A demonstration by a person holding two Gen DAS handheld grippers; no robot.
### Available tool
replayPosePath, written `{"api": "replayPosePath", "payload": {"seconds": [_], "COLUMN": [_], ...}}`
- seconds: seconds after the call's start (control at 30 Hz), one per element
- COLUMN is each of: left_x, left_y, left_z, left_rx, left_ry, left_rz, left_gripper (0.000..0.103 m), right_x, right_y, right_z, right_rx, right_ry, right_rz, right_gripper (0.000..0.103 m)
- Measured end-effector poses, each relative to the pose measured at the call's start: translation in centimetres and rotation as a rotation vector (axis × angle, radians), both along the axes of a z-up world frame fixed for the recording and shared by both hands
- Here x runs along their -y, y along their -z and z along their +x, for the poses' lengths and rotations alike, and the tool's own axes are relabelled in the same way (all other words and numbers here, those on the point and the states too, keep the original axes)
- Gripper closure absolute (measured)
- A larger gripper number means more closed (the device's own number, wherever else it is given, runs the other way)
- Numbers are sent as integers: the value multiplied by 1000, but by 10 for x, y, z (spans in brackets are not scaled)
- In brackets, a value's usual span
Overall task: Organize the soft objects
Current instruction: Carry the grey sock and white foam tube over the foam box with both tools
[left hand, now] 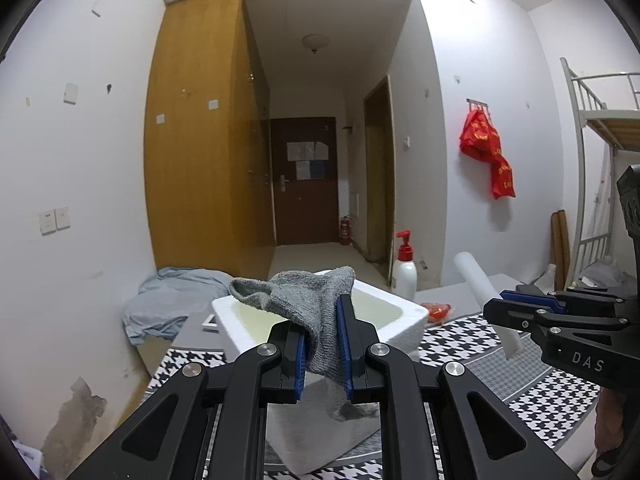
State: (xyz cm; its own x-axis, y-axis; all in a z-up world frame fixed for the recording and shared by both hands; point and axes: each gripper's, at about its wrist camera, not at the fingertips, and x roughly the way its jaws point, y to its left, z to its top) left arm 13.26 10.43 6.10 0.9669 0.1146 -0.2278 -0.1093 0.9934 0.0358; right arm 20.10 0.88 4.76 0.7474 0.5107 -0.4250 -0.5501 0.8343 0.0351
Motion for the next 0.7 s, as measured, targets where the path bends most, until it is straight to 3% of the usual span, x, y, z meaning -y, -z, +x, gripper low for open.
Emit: {"api": "replayPosePath", "payload": {"seconds": [0.7], "left_x": [-31], "left_y": [-29], "left_z": [8], "left_rx": [61], "left_ry": [-40], "left_rz": [-18], "left_gripper": [88], "right_x": [-35], "right_y": [-7], "right_z": [9], "right_rx": [18], "right_ry": [-62], "right_rz": [-19], "right_gripper": [83]}}
